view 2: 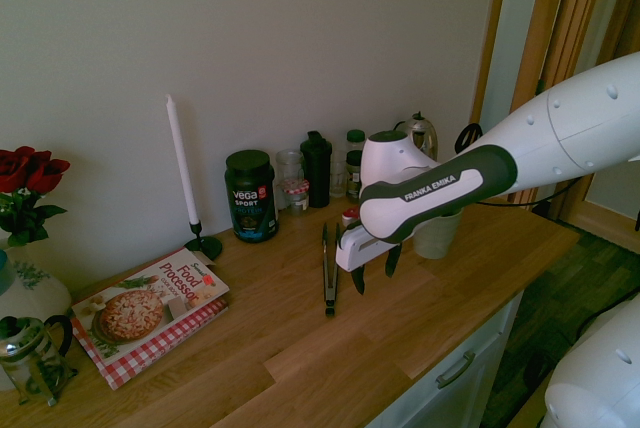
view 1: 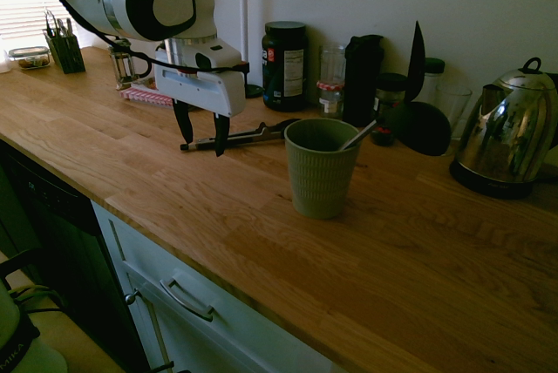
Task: Put the tongs back in the holder
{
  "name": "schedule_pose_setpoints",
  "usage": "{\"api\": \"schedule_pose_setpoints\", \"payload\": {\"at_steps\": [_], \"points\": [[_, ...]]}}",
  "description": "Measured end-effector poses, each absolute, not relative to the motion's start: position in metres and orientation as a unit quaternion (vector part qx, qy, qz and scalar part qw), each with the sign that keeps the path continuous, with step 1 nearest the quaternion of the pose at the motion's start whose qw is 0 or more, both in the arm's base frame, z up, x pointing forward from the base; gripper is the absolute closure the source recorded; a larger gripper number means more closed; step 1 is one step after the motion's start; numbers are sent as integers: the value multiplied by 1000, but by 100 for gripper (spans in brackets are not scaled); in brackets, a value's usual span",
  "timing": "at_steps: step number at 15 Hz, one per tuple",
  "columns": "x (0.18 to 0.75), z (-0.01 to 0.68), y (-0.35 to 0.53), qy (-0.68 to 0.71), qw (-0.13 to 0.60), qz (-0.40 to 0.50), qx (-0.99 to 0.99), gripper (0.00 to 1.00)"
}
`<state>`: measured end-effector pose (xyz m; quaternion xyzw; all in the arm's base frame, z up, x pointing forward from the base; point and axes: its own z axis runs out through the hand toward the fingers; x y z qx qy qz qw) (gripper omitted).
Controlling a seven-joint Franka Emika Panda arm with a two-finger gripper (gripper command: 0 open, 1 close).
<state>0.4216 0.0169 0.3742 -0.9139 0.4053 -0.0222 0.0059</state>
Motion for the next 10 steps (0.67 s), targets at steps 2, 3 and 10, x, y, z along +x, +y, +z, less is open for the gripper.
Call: {"api": "schedule_pose_setpoints", "payload": {"at_steps": [2, 3, 10], "points": [[421, 373, 17, 404, 6, -19, -914, 0], [422, 373, 17, 409, 4, -19, -912, 0], [527, 415, 37, 571, -21, -45, -819, 0]]}}
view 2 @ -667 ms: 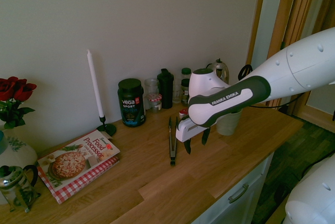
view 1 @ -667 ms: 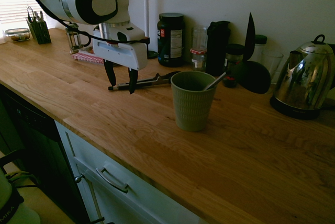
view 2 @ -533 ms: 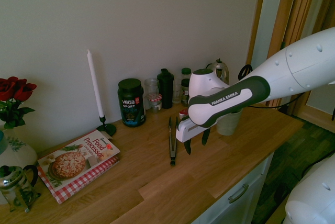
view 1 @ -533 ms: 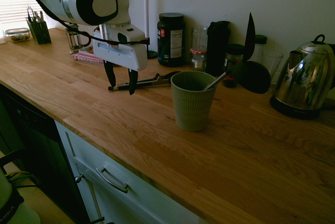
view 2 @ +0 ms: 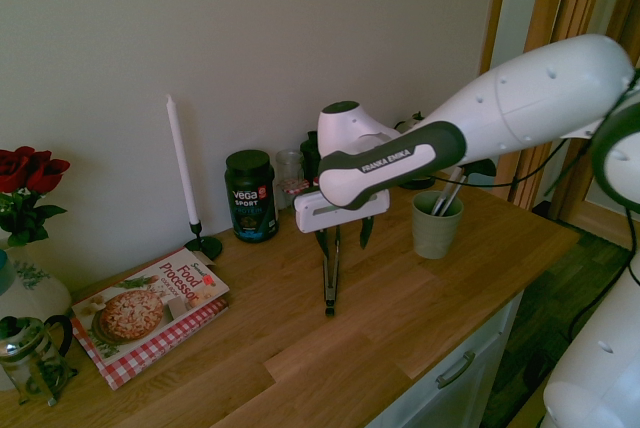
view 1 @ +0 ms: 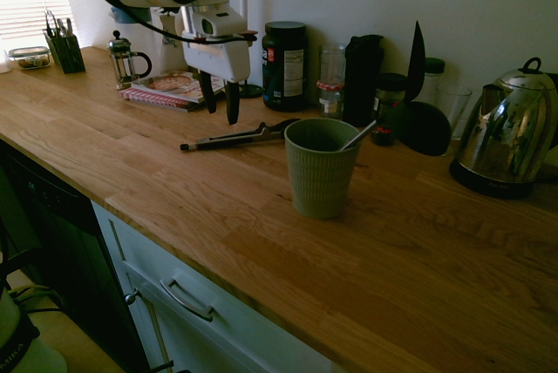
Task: Put the tongs back in the holder
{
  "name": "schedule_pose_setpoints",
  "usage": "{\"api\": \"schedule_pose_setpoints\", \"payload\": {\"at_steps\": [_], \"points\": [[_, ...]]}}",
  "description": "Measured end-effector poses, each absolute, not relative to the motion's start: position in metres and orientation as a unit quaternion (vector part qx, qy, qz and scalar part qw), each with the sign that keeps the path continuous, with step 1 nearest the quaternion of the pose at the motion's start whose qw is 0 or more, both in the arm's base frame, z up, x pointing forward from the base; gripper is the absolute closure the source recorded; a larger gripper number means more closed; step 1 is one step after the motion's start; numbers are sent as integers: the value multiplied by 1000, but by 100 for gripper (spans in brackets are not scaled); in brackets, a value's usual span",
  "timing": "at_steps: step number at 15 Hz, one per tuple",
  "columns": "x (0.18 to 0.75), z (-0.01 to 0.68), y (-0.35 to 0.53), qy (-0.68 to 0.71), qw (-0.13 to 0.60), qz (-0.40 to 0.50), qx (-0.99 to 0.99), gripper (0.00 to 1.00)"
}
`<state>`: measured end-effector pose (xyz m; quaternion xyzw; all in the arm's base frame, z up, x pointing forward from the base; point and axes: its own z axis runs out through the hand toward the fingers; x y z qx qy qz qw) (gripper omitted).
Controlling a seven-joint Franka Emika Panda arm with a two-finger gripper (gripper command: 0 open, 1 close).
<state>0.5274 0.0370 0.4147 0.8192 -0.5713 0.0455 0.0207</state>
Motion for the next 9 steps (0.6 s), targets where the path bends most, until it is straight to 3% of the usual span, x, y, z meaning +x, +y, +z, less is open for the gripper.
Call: {"api": "schedule_pose_setpoints", "payload": {"at_steps": [5, 6, 9], "points": [[606, 386, 35, -602, 13, 37, 798, 0], [611, 383, 37, -603, 13, 36, 797, 100], [620, 374, 35, -608, 7, 40, 793, 100]]}}
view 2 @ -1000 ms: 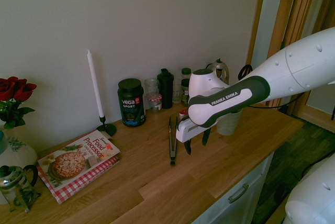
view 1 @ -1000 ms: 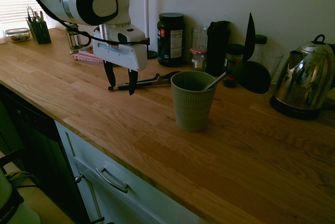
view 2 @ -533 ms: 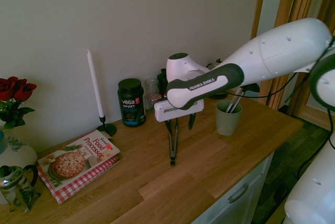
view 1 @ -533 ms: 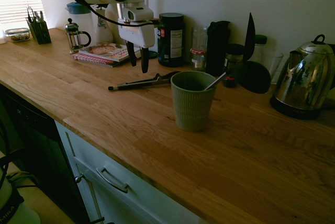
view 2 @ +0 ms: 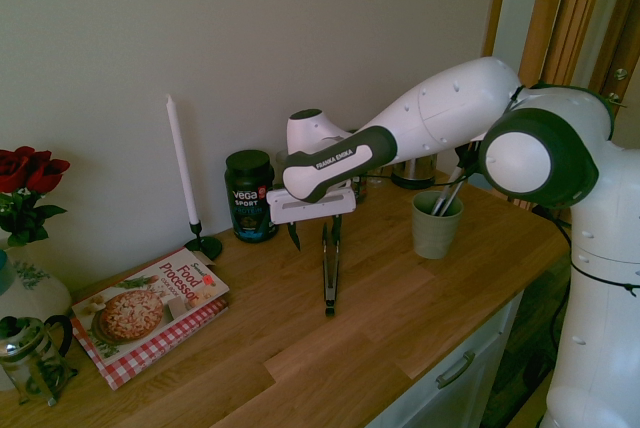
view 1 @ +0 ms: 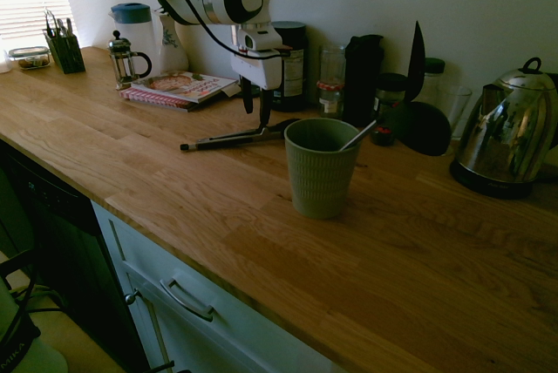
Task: Put the tongs back in the holder
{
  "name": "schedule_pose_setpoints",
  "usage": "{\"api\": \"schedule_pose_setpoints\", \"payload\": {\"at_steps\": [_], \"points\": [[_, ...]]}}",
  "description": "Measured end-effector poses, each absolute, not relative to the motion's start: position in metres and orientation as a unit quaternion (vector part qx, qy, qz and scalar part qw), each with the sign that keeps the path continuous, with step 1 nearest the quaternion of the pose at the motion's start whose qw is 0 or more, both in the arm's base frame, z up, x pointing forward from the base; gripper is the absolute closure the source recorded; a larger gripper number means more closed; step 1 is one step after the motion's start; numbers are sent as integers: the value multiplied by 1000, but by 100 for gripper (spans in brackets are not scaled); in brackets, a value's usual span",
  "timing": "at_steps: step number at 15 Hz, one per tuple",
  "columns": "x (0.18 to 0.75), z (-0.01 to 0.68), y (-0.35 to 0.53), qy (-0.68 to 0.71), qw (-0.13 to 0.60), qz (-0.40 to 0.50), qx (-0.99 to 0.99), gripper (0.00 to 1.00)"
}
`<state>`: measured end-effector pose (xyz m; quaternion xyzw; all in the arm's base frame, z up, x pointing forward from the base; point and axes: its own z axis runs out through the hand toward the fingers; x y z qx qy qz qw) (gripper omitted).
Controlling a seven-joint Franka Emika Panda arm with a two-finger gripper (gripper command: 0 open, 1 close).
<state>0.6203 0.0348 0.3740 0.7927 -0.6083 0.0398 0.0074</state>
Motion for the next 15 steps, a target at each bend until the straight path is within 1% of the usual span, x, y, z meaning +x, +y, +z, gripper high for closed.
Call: {"api": "schedule_pose_setpoints", "payload": {"at_steps": [4, 10, 15], "points": [[627, 359, 32, -615, -9, 39, 787, 100], [630, 340, 34, -605, -9, 36, 795, 100], [631, 337, 36, -601, -13, 36, 798, 100]]}}
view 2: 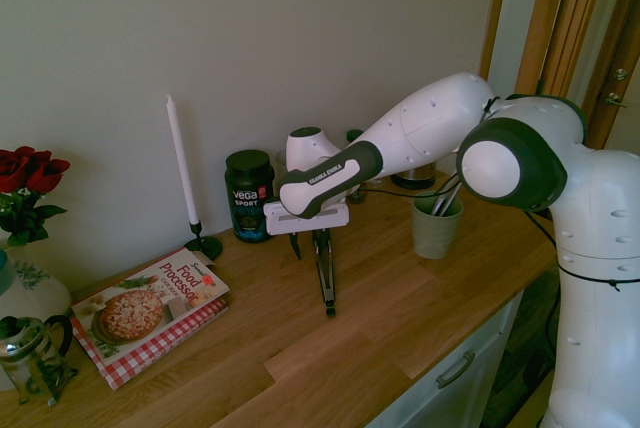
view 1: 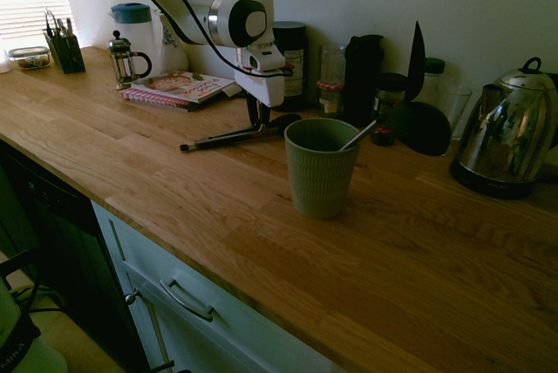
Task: Put the tongs back in the holder
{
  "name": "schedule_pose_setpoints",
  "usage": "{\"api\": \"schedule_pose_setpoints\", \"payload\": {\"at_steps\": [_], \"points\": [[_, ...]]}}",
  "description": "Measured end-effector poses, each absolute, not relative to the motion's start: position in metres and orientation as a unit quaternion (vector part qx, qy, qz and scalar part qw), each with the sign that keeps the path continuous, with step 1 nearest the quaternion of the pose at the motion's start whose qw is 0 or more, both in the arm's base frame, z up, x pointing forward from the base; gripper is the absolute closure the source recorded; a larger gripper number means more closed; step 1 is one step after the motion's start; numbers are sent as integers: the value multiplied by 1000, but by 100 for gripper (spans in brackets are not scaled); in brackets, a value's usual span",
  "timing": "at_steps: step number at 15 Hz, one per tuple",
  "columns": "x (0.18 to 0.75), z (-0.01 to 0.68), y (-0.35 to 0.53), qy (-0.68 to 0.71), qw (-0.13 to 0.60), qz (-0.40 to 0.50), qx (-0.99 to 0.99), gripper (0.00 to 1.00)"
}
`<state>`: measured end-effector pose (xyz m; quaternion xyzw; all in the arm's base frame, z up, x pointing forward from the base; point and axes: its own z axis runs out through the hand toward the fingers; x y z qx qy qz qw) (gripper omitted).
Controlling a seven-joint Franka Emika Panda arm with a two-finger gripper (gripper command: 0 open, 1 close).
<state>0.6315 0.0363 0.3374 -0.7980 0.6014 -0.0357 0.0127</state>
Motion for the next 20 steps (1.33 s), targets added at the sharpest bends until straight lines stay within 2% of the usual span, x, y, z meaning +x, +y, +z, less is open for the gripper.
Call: {"api": "schedule_pose_setpoints", "payload": {"at_steps": [13, 20], "points": [[626, 351, 29, 604, 29, -44, -796, 100], [576, 526, 49, 582, 76, -130, -799, 100]]}}
